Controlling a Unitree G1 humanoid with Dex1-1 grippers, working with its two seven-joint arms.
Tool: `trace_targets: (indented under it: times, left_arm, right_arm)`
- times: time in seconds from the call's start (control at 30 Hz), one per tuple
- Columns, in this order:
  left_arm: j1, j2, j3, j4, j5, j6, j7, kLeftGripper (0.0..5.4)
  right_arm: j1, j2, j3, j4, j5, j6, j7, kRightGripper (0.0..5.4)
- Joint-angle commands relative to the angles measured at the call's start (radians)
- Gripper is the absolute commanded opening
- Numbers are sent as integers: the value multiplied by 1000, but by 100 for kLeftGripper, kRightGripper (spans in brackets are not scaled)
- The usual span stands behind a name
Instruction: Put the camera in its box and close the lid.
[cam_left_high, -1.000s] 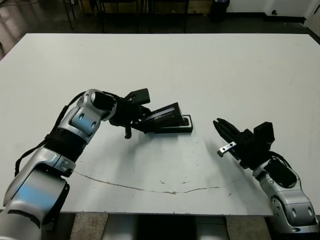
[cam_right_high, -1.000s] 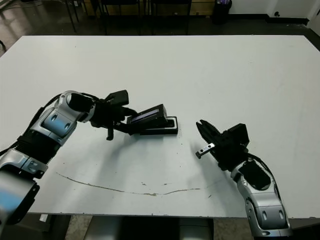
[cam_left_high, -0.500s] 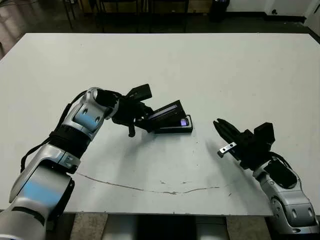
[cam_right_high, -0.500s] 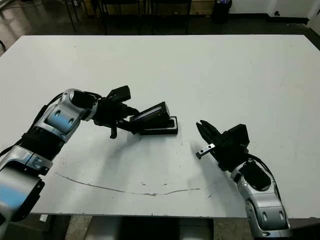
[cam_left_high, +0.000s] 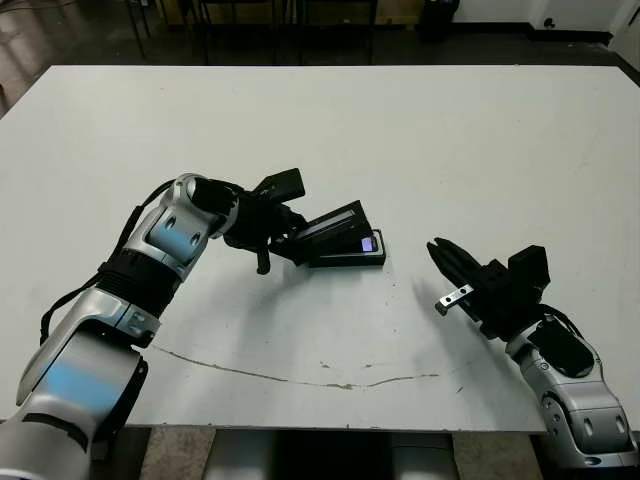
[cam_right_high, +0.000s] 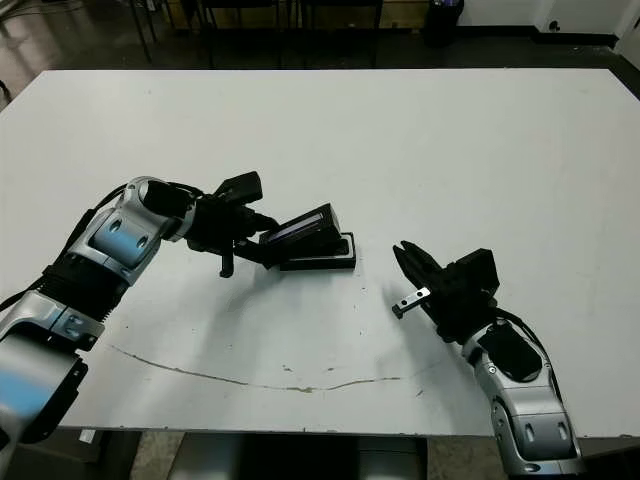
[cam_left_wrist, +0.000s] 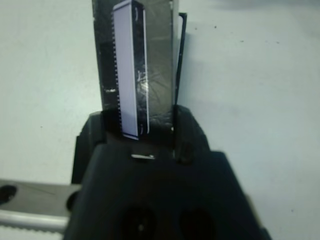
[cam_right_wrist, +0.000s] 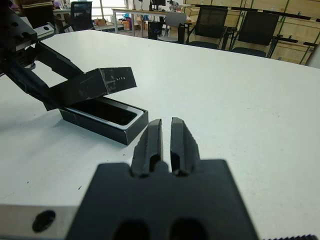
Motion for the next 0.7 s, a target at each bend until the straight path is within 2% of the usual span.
trace_targets:
  times: [0.03, 0.23, 0.7]
  left_arm:
    - [55, -9, -62, -7, 43, -13, 8, 117]
    - [78, -14, -97, -11, 87, -27, 54, 117]
    - [75, -48, -101, 48, 78, 1, 52, 117]
  right_arm:
    - [9, -1, -3, 1, -4, 12, -5, 0]
    - [14, -2, -4, -3, -6, 6, -6, 0]
    - [16, -1, -6, -7, -8, 16, -13, 0]
